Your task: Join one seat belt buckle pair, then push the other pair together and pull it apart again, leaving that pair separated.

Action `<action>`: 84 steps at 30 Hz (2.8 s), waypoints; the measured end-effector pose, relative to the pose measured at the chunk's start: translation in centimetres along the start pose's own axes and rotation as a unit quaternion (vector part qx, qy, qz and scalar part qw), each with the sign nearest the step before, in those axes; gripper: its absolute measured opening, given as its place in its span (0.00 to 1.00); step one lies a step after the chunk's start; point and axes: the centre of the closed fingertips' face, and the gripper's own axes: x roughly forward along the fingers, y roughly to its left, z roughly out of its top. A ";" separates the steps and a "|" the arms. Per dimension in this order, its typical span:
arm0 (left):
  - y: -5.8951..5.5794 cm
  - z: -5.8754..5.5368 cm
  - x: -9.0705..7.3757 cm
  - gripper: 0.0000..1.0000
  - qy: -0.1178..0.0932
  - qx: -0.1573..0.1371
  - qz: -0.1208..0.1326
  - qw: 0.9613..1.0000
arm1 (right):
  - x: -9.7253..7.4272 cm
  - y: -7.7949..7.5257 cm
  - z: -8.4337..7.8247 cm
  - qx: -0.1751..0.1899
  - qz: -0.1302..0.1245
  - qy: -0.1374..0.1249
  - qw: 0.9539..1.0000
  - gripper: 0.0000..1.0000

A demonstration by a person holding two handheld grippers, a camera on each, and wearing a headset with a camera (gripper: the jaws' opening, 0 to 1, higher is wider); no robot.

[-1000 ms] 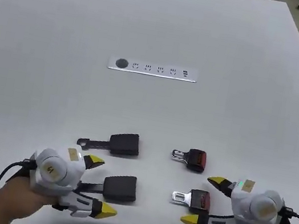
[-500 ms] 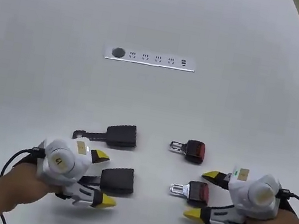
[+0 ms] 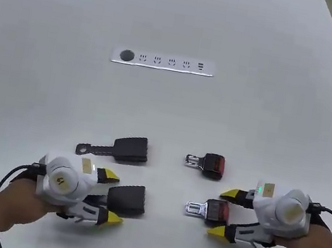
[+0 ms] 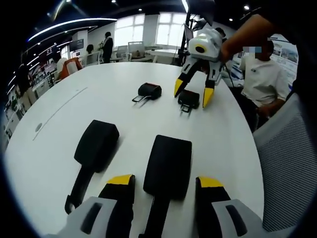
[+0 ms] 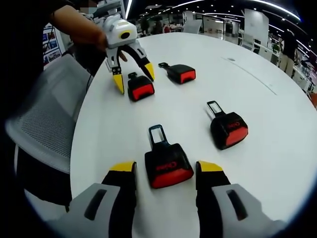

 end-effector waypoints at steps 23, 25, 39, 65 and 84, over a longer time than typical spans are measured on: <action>0.2 -0.9 0.3 0.33 0.064 0.125 -0.054 0.989 | 0.0 0.1 0.7 -0.038 0.012 0.027 0.999 0.35; 0.3 -0.9 0.3 0.33 0.067 0.128 -0.055 0.988 | 0.1 0.2 0.7 -0.038 0.012 0.030 0.999 0.35; 0.3 -1.0 0.3 0.33 0.072 0.119 -0.050 0.989 | 1.3 0.1 1.0 -0.039 0.010 0.042 0.998 0.35; 0.1 -1.1 0.4 0.33 0.083 0.112 -0.040 0.989 | 4.7 1.5 4.7 -0.050 0.020 0.023 0.998 0.35; 0.1 -1.0 0.5 0.33 0.089 0.113 -0.040 0.989 | 6.8 3.0 7.1 -0.049 0.021 0.004 0.999 0.35</action>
